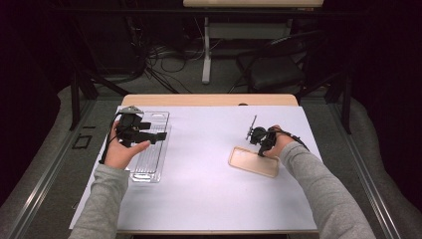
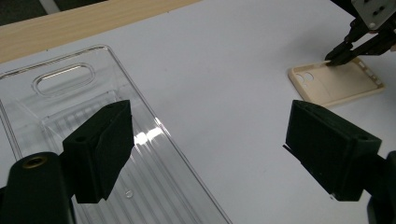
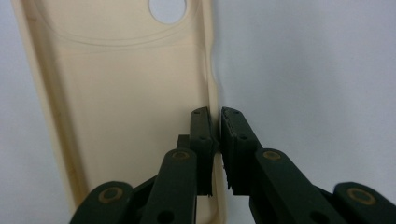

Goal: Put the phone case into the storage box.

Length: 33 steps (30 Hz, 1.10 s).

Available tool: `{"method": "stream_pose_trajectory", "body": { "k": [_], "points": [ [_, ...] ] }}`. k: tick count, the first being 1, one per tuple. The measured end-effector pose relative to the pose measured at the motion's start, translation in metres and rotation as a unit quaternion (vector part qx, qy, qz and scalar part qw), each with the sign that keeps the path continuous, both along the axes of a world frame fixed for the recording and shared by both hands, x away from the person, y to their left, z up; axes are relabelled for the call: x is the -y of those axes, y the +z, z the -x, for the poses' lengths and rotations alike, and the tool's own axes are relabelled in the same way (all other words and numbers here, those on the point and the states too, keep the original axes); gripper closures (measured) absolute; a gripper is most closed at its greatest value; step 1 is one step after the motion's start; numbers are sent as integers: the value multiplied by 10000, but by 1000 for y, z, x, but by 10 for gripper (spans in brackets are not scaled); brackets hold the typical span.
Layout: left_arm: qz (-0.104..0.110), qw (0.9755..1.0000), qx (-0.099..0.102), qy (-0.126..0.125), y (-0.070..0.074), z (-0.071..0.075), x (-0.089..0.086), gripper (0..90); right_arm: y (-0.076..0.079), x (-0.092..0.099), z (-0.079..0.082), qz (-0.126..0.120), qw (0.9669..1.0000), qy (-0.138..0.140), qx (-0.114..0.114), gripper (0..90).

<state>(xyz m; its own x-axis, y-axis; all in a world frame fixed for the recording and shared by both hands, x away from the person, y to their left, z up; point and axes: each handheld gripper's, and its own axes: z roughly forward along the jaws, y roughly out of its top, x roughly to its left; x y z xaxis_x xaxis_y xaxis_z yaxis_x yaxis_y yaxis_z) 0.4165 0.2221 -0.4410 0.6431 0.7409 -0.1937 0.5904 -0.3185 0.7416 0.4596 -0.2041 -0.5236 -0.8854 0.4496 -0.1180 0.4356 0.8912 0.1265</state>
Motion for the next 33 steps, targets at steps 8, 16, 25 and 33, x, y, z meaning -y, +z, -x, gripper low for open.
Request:
{"method": "stream_pose_trajectory", "body": {
  "k": [8, 16, 25, 33],
  "points": [
    [13, 10000, -10, 1, -1, 0, 0, 152, 0, 0, 0, 14, 10000, 39, 14, 857],
    [20, 10000, -14, 13, -1, 0, 0, 152, 0, 0, 0, 52, 9999, 106, 31, 870],
    [33, 10000, -12, 32, -1, 0, -1, 152, 0, -1, 1, 66, 9999, 98, 46, 873],
    [21, 10000, -33, 24, -1, -1, -1, 153, 1, -1, 1, 140, 9998, 143, 30, 874]
  ]
}}
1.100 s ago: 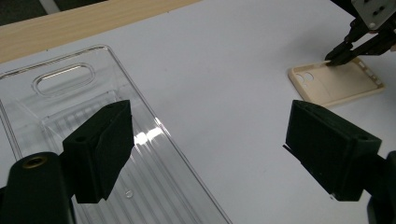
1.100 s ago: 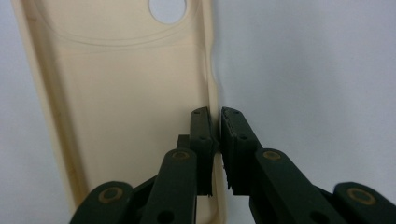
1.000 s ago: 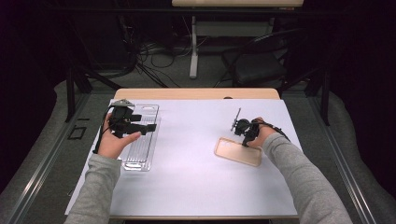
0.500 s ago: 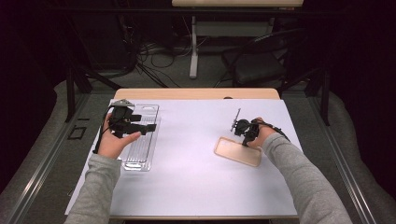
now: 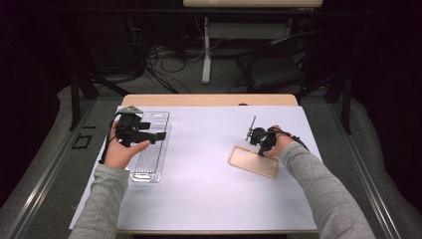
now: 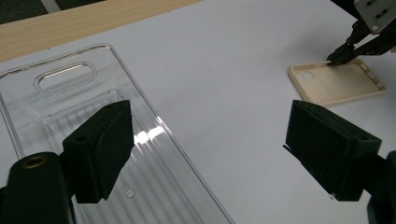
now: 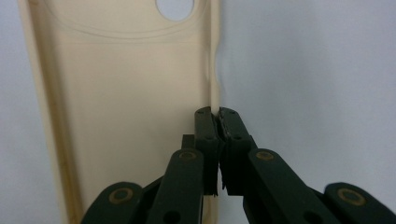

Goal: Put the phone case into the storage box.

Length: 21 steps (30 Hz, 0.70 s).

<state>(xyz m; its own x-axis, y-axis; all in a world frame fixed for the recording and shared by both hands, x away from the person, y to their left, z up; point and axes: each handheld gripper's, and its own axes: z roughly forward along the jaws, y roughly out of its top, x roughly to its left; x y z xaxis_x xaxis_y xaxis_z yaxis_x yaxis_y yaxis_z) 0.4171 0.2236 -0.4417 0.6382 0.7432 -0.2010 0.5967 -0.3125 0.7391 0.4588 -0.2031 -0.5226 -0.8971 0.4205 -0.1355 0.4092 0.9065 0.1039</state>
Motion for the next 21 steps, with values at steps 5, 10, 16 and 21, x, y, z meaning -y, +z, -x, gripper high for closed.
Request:
{"method": "stream_pose_trajectory", "body": {
  "k": [5, 10, 16, 21],
  "points": [
    [10, 10000, 28, 9, 0, 0, 0, 153, 0, 0, 0, -21, 10000, 14, 2, 875],
    [12, 10000, 34, 15, 0, 0, -1, 152, 0, 0, 1, -97, 10000, 6, 9, 876],
    [13, 10000, 37, 10, 0, 0, -1, 152, 3, 0, 2, -141, 9999, -17, 27, 877],
    [9, 10000, 41, 4, 0, 0, -1, 152, 5, 1, 2, -167, 9998, 5, 104, 877]
  ]
}}
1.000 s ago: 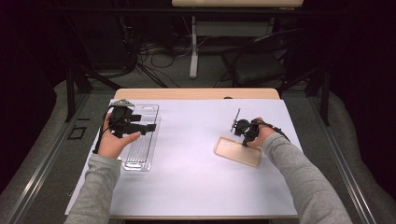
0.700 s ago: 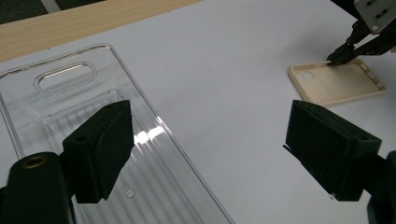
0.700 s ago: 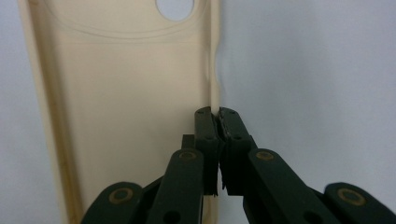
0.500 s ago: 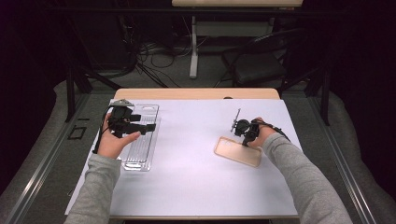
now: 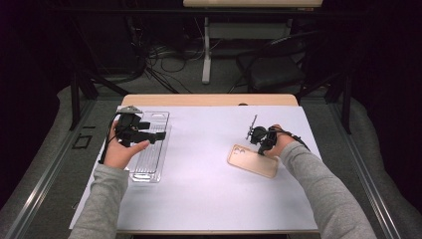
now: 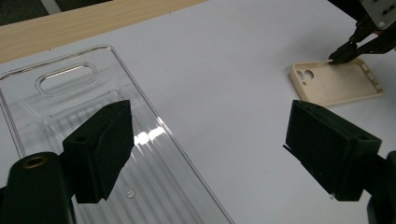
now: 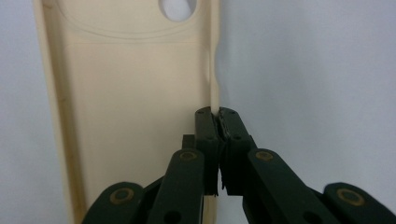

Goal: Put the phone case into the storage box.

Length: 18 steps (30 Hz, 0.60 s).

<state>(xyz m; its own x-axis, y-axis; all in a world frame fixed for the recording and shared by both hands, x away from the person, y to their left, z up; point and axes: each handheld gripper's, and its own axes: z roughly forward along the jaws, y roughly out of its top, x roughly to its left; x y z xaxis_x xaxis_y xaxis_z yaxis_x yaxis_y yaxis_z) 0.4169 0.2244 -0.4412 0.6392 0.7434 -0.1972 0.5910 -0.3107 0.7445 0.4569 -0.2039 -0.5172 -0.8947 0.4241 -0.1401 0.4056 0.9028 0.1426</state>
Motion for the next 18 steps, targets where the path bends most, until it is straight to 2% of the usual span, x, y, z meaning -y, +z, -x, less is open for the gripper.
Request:
{"method": "stream_pose_trajectory", "body": {
  "k": [1, 3, 6, 8, 10, 13, 14, 15, 18],
  "points": [
    [0, 10000, -1, -4, 0, 0, 0, 152, 2, 0, 0, 46, 10000, -7, -23, 877],
    [-5, 10000, -1, -4, 0, 0, 0, 152, 3, 1, 1, -45, 10000, -57, 14, 877],
    [-4, 10000, -32, -2, -1, 0, 1, 152, 9, 1, 3, -20, 9999, -94, 39, 877],
    [-2, 10000, -37, -5, -1, 0, 1, 152, 10, 2, 5, -134, 9998, -111, 127, 877],
    [7, 10000, -31, 3, -1, 0, 1, 153, 14, 2, 5, -70, 9998, -134, 90, 877],
    [13, 10000, -25, 2, 0, 0, 1, 153, 17, 4, 6, -183, 9995, -167, 180, 877],
    [14, 10000, -24, 1, 0, 0, 1, 152, 20, 4, 7, -113, 9996, -239, 135, 877],
    [10, 10000, -17, -6, 0, 0, 1, 152, 19, 5, 8, -219, 9991, -278, 215, 877],
    [25, 10000, 1, -1, 0, 0, 0, 153, 23, 5, 10, -268, 9988, -300, 262, 878]
  ]
}}
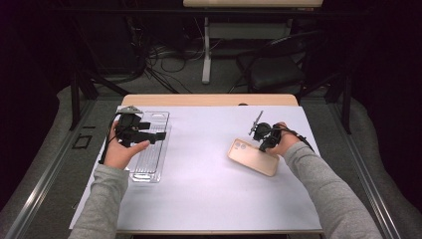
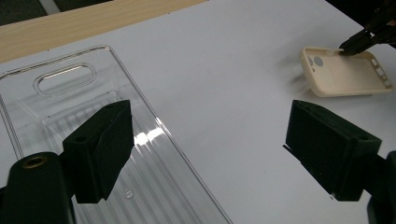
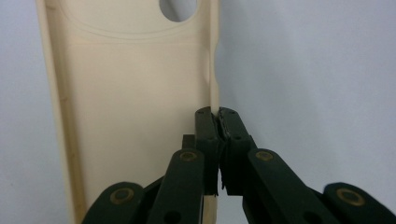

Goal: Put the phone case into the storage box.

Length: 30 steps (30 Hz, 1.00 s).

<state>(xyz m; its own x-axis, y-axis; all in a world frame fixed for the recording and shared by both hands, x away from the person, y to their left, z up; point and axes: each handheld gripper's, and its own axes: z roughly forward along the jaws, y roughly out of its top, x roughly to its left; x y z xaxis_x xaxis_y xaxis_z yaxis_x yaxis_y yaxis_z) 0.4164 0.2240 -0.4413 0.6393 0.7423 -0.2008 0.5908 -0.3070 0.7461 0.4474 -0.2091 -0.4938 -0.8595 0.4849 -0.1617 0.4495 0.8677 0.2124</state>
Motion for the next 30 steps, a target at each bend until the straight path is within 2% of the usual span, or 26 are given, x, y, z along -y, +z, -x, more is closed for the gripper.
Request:
{"method": "stream_pose_trajectory", "body": {
  "k": [7, 16, 25, 29, 30],
  "points": [
    [5, 10000, 19, -14, 0, 1, 1, 153, 6, -2, 5, -153, 9997, -114, 166, 878],
    [4, 10000, 22, -6, 1, 2, 1, 153, 13, -8, 11, -188, 9993, -131, 303, 878],
    [-6, 10000, 20, -18, 1, 2, 1, 153, 17, -10, 16, -288, 9988, -160, 367, 878],
    [-17, 10000, 27, -30, 1, 2, 1, 152, 19, -12, 18, -248, 9989, -207, 341, 877],
    [-7, 10000, 19, -19, 1, 2, 1, 153, 18, -12, 18, -309, 9985, -232, 387, 877]
  ]
}}
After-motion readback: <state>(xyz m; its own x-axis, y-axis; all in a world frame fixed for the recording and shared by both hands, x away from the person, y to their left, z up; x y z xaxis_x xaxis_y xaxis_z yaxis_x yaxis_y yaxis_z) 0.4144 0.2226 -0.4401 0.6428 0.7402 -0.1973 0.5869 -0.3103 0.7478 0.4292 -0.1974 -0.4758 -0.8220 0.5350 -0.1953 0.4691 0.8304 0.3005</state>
